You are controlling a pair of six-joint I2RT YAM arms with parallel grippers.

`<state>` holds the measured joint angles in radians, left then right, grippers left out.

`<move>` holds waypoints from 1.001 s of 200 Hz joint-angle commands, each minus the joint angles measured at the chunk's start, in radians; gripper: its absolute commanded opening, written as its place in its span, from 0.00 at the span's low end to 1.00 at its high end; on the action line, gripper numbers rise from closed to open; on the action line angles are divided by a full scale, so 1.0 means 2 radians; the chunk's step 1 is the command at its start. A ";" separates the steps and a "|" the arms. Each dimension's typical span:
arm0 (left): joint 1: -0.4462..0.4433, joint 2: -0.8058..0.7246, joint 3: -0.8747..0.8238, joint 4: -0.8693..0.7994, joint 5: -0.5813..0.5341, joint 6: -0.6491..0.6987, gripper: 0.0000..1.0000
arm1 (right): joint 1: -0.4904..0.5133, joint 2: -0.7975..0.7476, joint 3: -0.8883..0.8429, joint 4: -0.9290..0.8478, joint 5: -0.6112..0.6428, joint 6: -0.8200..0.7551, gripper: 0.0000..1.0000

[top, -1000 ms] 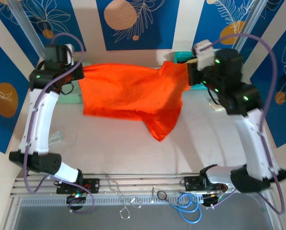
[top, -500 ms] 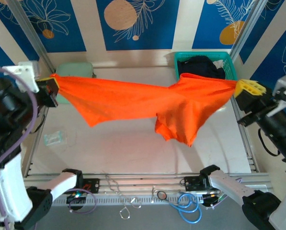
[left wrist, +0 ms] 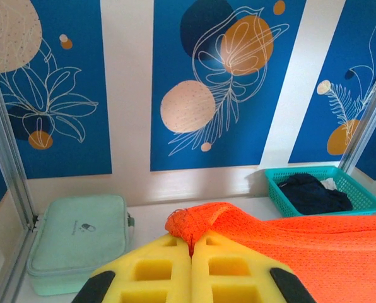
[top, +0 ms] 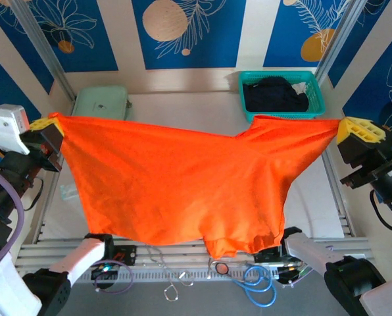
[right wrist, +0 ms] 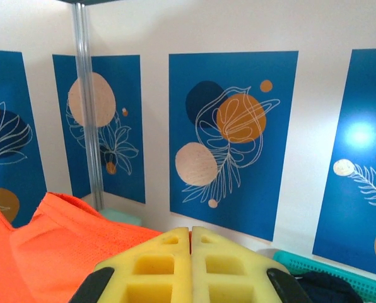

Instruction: Fold and stack the t-shirts

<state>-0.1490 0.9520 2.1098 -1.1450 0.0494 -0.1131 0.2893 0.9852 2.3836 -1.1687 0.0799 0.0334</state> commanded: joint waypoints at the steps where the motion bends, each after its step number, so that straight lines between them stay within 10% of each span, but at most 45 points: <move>1: -0.001 0.010 -0.016 0.014 -0.026 0.022 0.00 | -0.002 0.016 -0.027 0.013 0.022 -0.014 0.00; 115: -0.001 0.160 -0.389 0.328 -0.068 0.026 0.00 | -0.029 0.242 -0.328 0.308 0.027 -0.082 0.00; 200: -0.001 0.526 -0.250 0.464 -0.064 0.002 0.00 | -0.047 0.700 0.074 0.243 0.006 -0.130 0.00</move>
<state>-0.1490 1.8996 1.4857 -0.2943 -0.0795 -0.0879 0.2024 2.2307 2.3016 -0.6014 0.1226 -0.1802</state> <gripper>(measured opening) 0.064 0.049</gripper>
